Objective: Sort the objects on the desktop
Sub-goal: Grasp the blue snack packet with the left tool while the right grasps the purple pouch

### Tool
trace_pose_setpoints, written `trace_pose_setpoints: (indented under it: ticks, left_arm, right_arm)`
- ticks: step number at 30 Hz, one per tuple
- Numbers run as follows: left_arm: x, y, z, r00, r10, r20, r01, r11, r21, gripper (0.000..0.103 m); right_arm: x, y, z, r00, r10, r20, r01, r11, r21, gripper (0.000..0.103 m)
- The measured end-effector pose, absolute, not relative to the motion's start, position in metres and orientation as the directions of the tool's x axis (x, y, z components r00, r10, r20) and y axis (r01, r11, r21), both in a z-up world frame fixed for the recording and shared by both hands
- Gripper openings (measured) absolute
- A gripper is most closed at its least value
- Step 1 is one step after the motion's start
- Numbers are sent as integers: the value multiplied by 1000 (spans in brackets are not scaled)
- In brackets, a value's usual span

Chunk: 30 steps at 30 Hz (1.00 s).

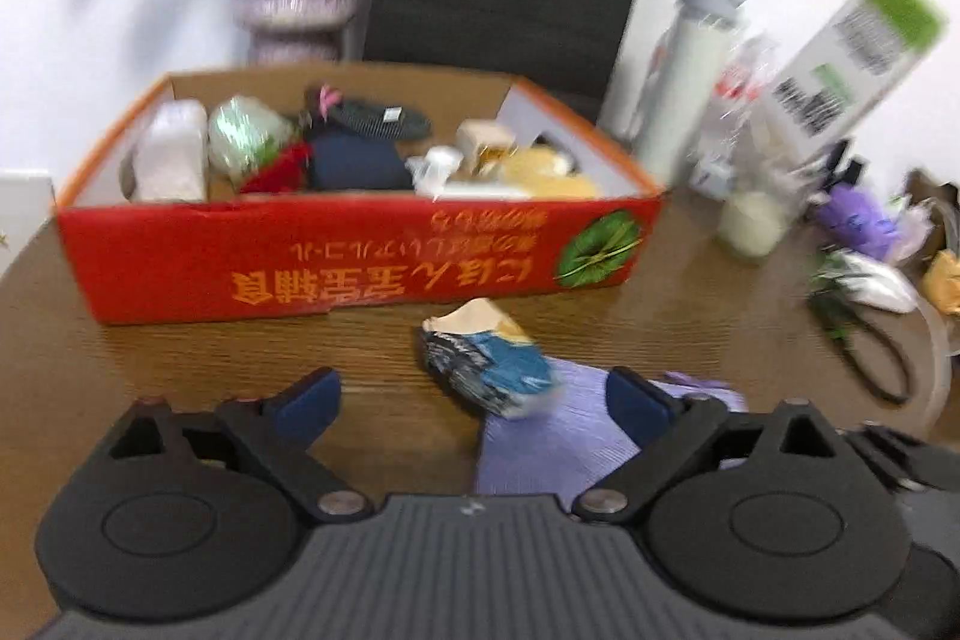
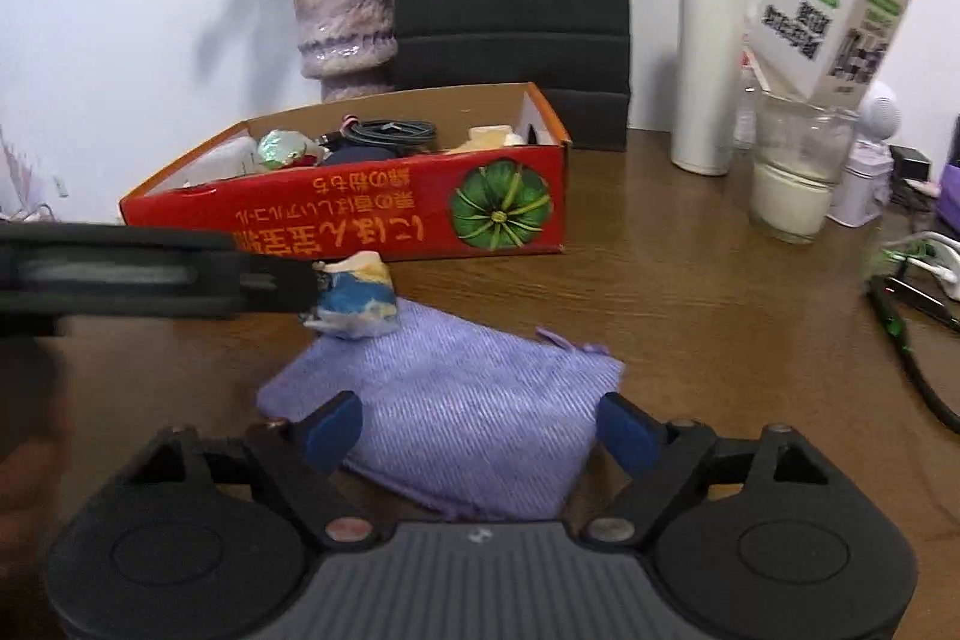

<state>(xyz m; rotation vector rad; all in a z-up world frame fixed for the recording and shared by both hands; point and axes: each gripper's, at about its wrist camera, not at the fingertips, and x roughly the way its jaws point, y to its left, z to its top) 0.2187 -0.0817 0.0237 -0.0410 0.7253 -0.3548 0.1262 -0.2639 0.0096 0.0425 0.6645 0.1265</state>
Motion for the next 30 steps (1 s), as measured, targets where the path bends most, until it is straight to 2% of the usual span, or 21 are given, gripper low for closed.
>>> trace_pose_setpoints:
  ticks: [2, 5, 6, 7, 8, 9, 10, 12, 14, 17, 19, 23, 26, 30]
  left_arm:
    - [230, -89, 16, 698, -295, -652, 278, 951, -132, 84]
    - [237, -87, 11, 694, -346, -632, 287, 937, -197, 82]
    - [238, -89, 8, 683, -357, -637, 290, 933, -213, 70]
    - [238, -89, 4, 683, -348, -642, 283, 937, -206, 65]
    - [235, -90, 3, 703, -324, -633, 275, 945, -178, 49]
    - [234, -91, 2, 715, -302, -630, 270, 951, -150, 45]
    - [232, -91, 1, 722, -298, -625, 276, 952, -134, 44]
    - [228, -90, 1, 729, -289, -620, 277, 954, -118, 35]
    - [223, -87, 2, 725, -295, -622, 275, 952, -131, 30]
    - [211, -78, 2, 718, -316, -620, 267, 948, -174, 26]
    - [197, -68, 3, 712, -334, -618, 261, 942, -208, 25]
    - [161, -40, 5, 691, -365, -624, 220, 929, -299, 23]
    - [128, -23, 8, 701, -327, -633, 185, 942, -281, 22]
    - [84, -4, 21, 751, -252, -611, 148, 965, -216, 22]
  right_arm:
    - [132, -262, 6, 774, 111, -623, -100, 994, 53, 76]
    - [136, -260, 2, 776, 100, -623, -113, 993, 18, 76]
    - [137, -259, 2, 778, 99, -621, -119, 993, 9, 76]
    - [138, -260, 1, 778, 104, -620, -121, 993, 15, 75]
    - [140, -259, 2, 778, 105, -619, -125, 992, 12, 72]
    - [142, -259, 1, 780, 109, -617, -129, 992, 13, 70]
    - [143, -258, 1, 782, 109, -613, -128, 992, 13, 65]
    - [144, -257, 2, 786, 107, -608, -126, 992, 11, 53]
    - [145, -258, 2, 791, 101, -603, -120, 993, 10, 35]
    - [142, -255, 3, 794, 105, -599, -137, 990, -9, 17]
    - [138, -252, 3, 794, 111, -598, -155, 988, -23, 12]
    - [121, -250, 6, 787, 147, -599, -172, 985, 15, 9]
    - [101, -249, 12, 790, 163, -592, -154, 986, 65, 8]
    - [65, -245, 31, 831, 170, -530, -153, 985, 77, 8]
